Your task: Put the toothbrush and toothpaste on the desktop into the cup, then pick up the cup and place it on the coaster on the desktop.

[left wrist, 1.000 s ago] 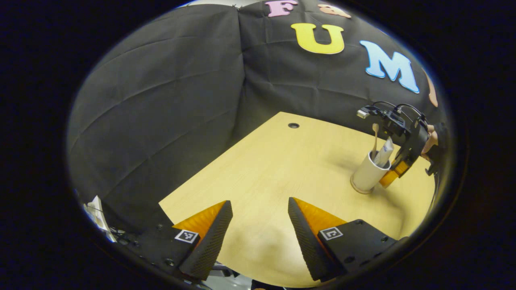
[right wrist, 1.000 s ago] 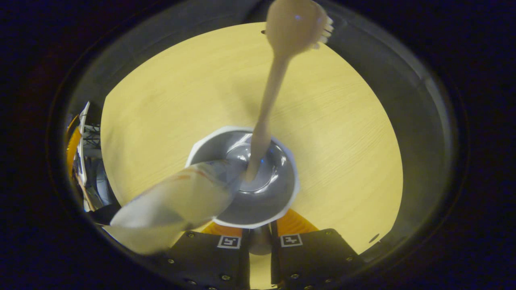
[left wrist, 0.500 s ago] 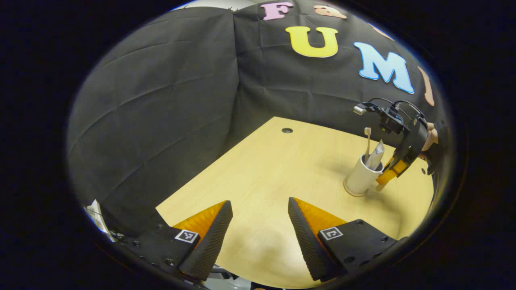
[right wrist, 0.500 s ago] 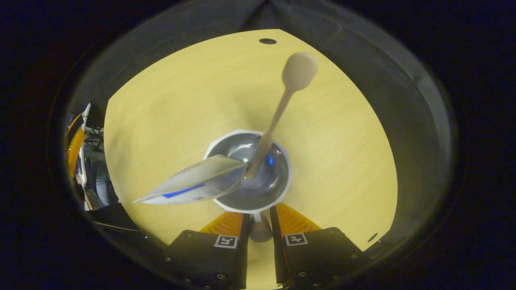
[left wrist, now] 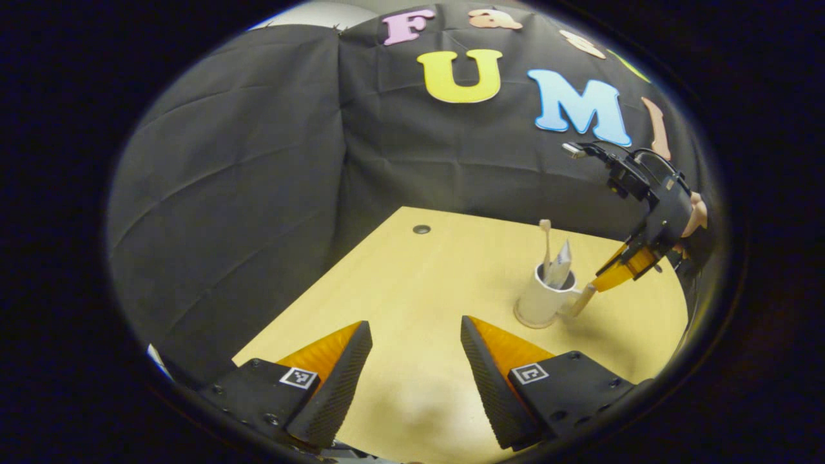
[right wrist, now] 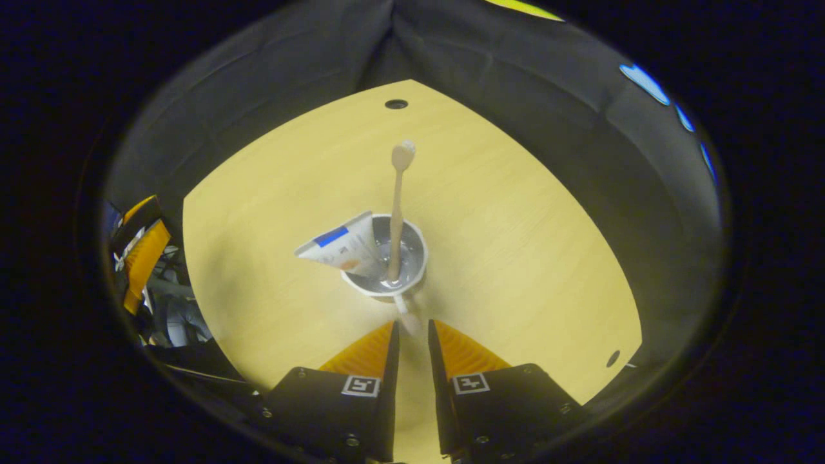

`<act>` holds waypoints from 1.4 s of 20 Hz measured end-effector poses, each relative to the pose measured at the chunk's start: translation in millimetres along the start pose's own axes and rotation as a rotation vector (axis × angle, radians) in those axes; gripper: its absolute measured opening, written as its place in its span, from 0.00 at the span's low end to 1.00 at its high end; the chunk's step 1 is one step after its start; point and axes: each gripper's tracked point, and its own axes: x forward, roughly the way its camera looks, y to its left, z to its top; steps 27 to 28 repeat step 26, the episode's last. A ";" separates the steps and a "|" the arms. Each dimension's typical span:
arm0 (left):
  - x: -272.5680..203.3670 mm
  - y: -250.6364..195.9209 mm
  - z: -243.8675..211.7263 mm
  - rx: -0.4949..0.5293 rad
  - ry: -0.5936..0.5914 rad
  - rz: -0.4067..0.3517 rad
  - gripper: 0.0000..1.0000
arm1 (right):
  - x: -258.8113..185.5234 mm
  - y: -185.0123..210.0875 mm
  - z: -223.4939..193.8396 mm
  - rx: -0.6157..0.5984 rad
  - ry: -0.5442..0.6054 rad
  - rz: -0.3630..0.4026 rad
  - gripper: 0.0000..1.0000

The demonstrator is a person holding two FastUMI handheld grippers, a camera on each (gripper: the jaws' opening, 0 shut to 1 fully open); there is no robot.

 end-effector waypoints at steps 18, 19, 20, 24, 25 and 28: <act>-4.1 -102.5 74.3 0.134 -0.223 -0.368 0.93 | -127.7 -4.8 -52.5 0.543 -0.576 -0.260 0.27; -6.5 -108.4 80.0 0.132 -0.239 -0.385 0.93 | -140.3 -3.5 -53.4 0.552 -0.614 -0.274 0.28; -8.1 -114.0 85.3 0.128 -0.260 -0.402 0.93 | -152.8 -2.0 -58.5 0.554 -0.649 -0.293 0.28; -15.7 -128.7 105.8 0.126 -0.352 -0.446 0.92 | -194.3 -1.5 -49.5 0.593 -0.789 -0.341 0.35; -19.2 -132.0 111.2 0.124 -0.367 -0.457 0.89 | -208.9 2.2 -62.1 0.601 -0.809 -0.355 0.37; -21.6 -134.2 113.5 0.117 -0.381 -0.465 0.92 | -215.0 -1.3 -61.4 0.604 -0.832 -0.368 0.37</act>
